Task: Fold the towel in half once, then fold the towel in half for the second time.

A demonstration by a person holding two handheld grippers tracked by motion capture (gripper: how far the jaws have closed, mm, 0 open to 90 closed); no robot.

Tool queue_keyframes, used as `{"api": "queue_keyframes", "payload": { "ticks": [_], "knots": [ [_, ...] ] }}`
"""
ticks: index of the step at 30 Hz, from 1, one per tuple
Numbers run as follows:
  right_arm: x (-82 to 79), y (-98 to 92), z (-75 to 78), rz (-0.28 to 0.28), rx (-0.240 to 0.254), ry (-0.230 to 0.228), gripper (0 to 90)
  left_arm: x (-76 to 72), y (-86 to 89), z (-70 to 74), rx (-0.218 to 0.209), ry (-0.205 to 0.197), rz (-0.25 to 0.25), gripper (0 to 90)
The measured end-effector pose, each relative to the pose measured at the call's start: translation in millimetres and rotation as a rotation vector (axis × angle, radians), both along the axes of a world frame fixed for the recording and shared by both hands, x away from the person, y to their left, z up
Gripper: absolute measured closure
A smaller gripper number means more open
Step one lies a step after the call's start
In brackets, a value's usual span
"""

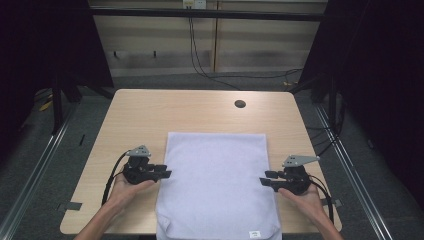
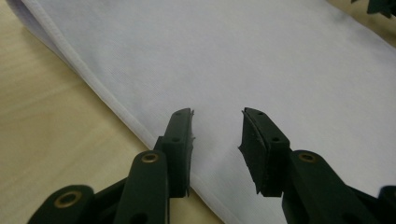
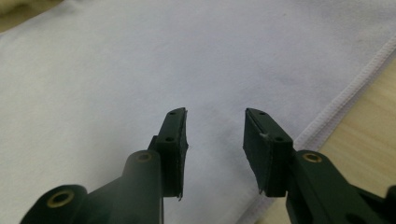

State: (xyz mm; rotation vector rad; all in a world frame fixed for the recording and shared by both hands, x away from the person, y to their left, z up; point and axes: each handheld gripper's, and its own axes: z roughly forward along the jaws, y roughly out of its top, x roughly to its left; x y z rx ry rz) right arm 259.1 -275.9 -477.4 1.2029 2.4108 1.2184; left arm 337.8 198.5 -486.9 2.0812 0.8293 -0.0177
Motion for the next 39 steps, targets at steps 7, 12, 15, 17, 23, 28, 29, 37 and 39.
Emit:
{"api": "queue_keyframes", "payload": {
  "ticks": [7, 12, 15, 17, 23, 28, 29, 37, 39],
  "knots": [
    [25.8, 13.1, 3.5, -0.035, 0.010, -0.033, 51.5, 18.2, -7.8, 1.1, 0.024, -0.045, 0.059, 61.0],
    [56.0, 24.8, -5.6, -0.047, -0.020, 0.006, 50.6, 33.5, -10.8, -4.3, 0.034, -0.061, 0.081, 62.9],
    [73.4, 29.3, -13.5, -0.059, -0.079, 0.015, 53.6, 40.2, -12.2, -10.9, 0.056, -0.061, 0.089, 63.5],
    [83.2, 31.2, -14.6, -0.076, -0.080, 0.016, 55.5, 41.5, -13.7, -15.8, 0.070, -0.046, 0.083, 64.1],
    [85.3, 35.4, -23.6, -0.066, -0.125, -0.001, 57.5, 36.4, -16.5, -18.1, 0.090, -0.096, 0.086, 65.5],
    [75.9, 35.4, -23.5, -0.060, -0.160, -0.017, 63.6, 33.1, -15.7, -19.6, 0.106, -0.124, 0.090, 78.3],
    [74.4, 35.5, -22.7, -0.052, -0.165, -0.014, 65.8, 32.0, -15.6, -19.7, 0.113, -0.133, 0.090, 80.6],
    [62.2, 33.0, -19.7, 0.003, -0.183, 0.000, 66.5, 15.7, -15.1, -17.1, 0.122, -0.116, 0.042, 82.9],
    [56.9, 31.3, -19.7, 0.015, -0.169, 0.008, 66.0, 9.5, -14.7, -15.0, 0.140, -0.109, 0.015, 82.8]
  ]
}}
